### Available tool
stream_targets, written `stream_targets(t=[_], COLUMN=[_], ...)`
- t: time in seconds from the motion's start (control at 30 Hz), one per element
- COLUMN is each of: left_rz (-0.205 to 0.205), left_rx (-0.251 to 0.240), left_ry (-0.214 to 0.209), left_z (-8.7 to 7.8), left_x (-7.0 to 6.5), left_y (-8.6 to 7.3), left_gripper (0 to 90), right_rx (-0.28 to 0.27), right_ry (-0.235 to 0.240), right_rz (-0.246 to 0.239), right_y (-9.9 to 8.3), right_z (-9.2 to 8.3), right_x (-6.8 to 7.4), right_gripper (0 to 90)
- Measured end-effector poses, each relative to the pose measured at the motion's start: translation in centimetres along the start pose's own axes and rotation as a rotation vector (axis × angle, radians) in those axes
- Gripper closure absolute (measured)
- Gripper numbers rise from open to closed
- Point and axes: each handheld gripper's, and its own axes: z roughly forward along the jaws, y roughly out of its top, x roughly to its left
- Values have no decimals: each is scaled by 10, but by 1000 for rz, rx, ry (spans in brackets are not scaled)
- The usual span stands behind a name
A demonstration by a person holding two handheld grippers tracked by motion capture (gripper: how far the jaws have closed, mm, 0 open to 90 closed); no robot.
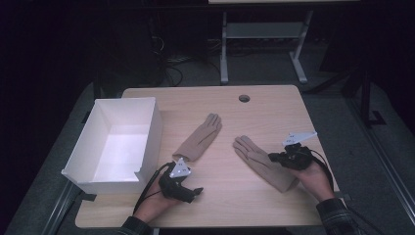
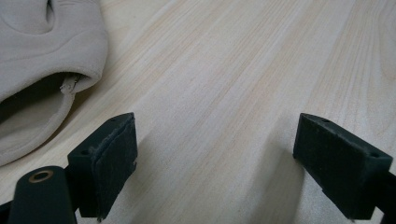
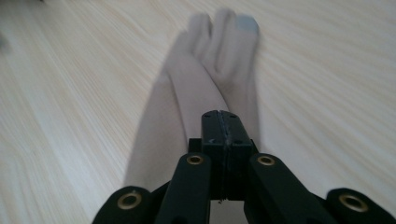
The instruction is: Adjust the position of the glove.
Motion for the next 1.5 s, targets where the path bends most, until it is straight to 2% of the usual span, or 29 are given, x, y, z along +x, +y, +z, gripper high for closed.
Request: stream_targets(t=[0.13, 0.27, 0.43, 0.57, 0.73, 0.77, 0.93, 0.97, 1.07, 1.1, 1.17, 1.3, 1.5], left_rz=[0, 0, 0, 0, 0, 0, 0, 0, 0, 0, 0, 0, 0], left_rx=[0, 0, 0, 0, 0, 0, 0, 0, 0, 0, 0, 0, 1], left_ry=[0, 0, 0, 0, 0, 0, 0, 0, 0, 0, 0, 0, 1], left_z=[0, 0, 0, 0, 0, 0, 0, 0, 0, 0, 0, 0, 0], left_x=[0, 0, 0, 0, 0, 0, 0, 0, 0, 0, 0, 0, 0], left_y=[0, 0, 0, 0, 0, 0, 0, 0, 0, 0, 0, 0, 0], left_gripper=[130, 130, 130, 130, 130, 130, 130, 130, 130, 130, 130, 130, 130], right_rx=[-11, -12, -7, 25, 54, 57, 69, 69, 71, 71, 75, 54, 62], right_ry=[23, 25, 39, 47, 17, -14, -88, -88, -145, -145, -190, -181, -150], right_rz=[-22, -41, -36, -27, -12, 4, 42, 42, 77, 77, 98, 85, 46], right_y=[15, 31, 48, 53, 51, 50, 43, 43, 36, 36, 30, 23, 8], right_z=[11, 26, 49, 66, 76, 76, 67, 67, 59, 59, 50, 35, 15], right_x=[4, 6, 2, 1, -4, -9, -25, -25, -39, -39, -47, -50, -40], right_gripper=[898, 898, 898, 898, 898, 898, 898, 898, 898, 898, 898, 897, 896])
